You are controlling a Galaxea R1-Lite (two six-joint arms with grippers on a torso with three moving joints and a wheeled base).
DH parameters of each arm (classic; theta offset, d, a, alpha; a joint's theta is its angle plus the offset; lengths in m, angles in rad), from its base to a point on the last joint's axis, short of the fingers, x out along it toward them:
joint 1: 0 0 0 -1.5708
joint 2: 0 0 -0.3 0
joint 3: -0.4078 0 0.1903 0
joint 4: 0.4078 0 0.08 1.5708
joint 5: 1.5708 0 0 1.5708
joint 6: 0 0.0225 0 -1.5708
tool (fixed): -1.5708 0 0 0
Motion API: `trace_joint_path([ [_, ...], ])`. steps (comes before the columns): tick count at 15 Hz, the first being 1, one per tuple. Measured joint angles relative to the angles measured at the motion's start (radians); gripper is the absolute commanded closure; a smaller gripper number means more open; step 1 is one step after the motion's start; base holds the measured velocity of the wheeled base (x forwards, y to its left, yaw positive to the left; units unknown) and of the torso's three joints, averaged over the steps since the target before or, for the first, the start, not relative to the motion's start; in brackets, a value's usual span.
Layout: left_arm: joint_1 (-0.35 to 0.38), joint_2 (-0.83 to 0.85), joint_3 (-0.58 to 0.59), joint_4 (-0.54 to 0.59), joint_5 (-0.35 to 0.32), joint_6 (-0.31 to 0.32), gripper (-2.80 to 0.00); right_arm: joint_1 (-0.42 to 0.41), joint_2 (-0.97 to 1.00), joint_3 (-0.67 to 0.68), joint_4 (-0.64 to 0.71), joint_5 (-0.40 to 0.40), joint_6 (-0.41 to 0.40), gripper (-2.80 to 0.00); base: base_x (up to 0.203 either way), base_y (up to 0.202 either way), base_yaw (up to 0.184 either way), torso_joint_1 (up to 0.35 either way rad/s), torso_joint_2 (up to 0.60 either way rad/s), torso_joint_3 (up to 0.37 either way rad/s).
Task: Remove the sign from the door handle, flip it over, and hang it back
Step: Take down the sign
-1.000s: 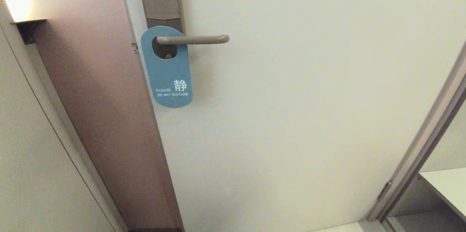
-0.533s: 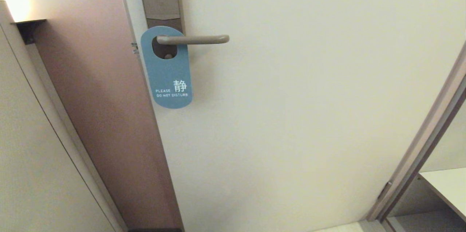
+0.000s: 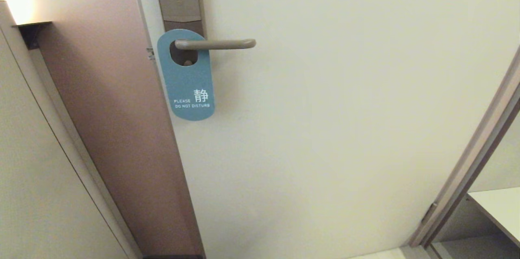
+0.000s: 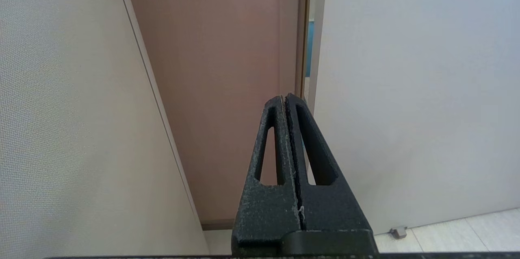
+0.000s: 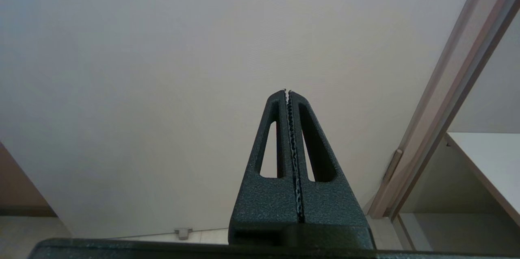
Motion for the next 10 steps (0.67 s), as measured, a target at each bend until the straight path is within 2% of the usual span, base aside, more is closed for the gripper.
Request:
trace_joint_path([
  [10, 0.0, 0.0, 0.0, 0.0, 0.0, 0.0, 0.0, 0.0, 0.0, 0.0, 0.0, 0.0, 0.0, 0.0, 0.0, 0.0, 0.0, 0.0, 0.0, 0.0],
])
